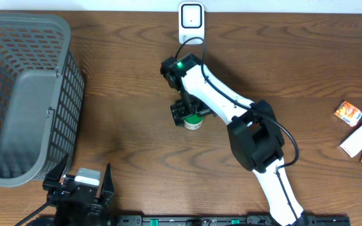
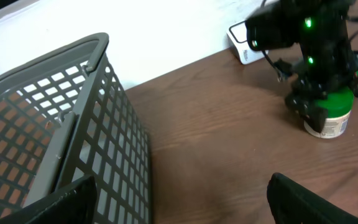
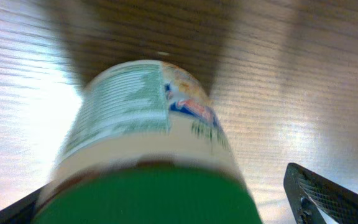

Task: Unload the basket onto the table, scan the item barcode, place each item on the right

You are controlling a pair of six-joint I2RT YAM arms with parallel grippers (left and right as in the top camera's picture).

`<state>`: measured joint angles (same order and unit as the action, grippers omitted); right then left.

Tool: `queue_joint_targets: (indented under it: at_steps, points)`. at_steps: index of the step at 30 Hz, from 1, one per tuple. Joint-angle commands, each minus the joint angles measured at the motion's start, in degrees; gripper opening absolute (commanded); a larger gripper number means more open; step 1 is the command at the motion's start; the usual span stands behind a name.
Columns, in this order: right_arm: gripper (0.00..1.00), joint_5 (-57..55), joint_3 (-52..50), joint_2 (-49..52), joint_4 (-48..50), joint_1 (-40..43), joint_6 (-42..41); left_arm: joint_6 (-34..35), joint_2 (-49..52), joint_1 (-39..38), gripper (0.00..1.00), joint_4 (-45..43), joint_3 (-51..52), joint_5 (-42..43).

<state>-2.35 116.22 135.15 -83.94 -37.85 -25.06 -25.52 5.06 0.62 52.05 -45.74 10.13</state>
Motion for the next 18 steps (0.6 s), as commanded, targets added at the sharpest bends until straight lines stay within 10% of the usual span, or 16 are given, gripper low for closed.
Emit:
queue_joint_targets:
  at_steps: [1, 18]
  points:
    - [0.99, 5.7, 4.4, 0.0, -0.4, 0.0, -5.4, 0.3, -0.3, -0.1, 0.87, -0.2, -0.2, -0.3]
    - [0.99, 2.4, 2.1, 0.0, 5.4, -0.7, 1.0, 0.3, -0.3, -0.1, 0.87, -0.2, -0.2, -0.3]
